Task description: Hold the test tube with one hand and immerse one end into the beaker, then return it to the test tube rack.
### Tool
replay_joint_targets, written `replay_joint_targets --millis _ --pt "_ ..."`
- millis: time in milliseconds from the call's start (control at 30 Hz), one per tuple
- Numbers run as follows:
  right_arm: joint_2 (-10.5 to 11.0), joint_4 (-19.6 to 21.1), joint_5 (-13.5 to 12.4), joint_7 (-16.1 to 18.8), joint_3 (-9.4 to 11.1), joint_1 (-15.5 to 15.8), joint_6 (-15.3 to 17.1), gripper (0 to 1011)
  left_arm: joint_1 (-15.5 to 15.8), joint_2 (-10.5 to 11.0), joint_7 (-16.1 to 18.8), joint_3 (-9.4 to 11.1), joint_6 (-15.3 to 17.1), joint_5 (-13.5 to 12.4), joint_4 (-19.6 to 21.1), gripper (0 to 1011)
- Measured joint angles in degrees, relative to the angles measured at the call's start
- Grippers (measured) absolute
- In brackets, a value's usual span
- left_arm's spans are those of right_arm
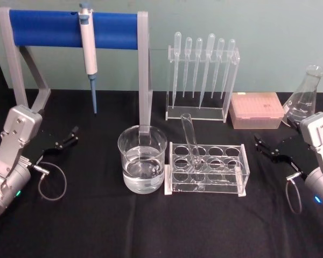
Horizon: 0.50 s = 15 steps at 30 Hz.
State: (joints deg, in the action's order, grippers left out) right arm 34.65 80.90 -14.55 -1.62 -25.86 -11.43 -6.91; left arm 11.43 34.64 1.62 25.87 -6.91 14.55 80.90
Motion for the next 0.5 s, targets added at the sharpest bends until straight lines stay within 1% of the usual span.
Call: replay_joint_targets --millis 433,500 --pt "0.0 0.0 0.0 0.0 0.0 0.0 0.0 1000 0.0 0.0 0.0 0.0 0.0 0.0 0.0 1000" --pt "0.0 0.3 0.3 0.0 0.4 0.3 0.1 1000 0.0 0.0 0.0 0.0 0.0 0.0 0.0 1000"
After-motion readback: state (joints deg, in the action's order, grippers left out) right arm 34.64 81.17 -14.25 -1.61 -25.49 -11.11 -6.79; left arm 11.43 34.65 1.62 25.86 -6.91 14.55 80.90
